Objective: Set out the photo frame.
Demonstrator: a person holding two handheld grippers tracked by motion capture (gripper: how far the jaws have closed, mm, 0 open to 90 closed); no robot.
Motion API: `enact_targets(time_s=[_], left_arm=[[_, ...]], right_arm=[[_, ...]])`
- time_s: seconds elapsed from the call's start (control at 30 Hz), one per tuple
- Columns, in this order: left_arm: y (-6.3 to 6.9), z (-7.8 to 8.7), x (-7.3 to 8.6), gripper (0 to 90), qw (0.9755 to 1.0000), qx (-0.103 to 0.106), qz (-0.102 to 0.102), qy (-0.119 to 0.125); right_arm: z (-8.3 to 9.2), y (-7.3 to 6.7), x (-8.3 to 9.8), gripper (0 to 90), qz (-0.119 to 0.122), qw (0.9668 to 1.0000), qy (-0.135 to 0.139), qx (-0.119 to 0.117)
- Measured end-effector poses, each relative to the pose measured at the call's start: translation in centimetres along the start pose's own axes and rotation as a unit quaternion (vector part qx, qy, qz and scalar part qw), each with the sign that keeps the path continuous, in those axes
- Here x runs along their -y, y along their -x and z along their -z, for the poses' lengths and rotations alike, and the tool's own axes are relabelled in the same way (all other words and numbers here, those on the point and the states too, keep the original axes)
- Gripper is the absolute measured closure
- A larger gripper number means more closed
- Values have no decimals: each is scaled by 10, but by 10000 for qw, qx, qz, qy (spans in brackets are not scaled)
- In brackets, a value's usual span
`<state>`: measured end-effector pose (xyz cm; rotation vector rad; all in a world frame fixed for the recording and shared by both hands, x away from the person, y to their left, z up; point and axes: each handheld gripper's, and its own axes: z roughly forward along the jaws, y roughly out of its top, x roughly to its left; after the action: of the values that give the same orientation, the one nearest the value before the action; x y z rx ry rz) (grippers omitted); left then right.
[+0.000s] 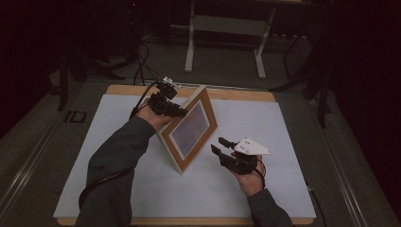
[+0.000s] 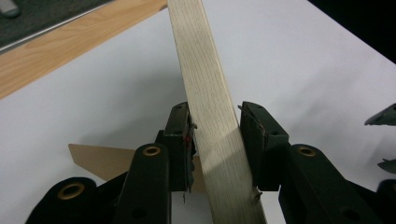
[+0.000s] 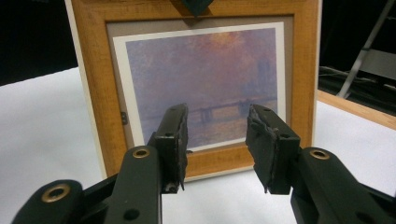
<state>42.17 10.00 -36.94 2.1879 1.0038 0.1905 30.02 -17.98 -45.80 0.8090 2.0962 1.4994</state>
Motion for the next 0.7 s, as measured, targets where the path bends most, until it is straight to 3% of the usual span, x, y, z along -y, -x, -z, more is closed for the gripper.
enact_targets(time_s=[0.2,0.27,0.37,0.47,0.5,0.6,0.67,0.7], left_arm=[[-1,-2,0,659,9998,160,-33,64],[-2,-1,2,651,9996,194,36,190],[-5,5,6,556,9984,108,297,469],[-6,11,8,502,9975,73,357,601],[-5,19,12,495,9956,66,430,827],[-2,32,19,484,9920,17,540,1141],[-1,36,22,478,9910,-6,573,1208],[2,43,28,478,9883,-51,637,1387]], right_arm=[[1,2,0,578,-4,10000,15,19],[1,2,0,578,-6,10000,23,20],[2,2,0,578,-16,10000,14,27],[3,3,1,577,-34,10000,17,51],[3,4,1,577,-40,10000,21,61],[4,6,0,576,-57,9999,20,83],[4,8,-1,576,-42,9999,29,102],[4,9,-1,576,-51,9999,21,115]])
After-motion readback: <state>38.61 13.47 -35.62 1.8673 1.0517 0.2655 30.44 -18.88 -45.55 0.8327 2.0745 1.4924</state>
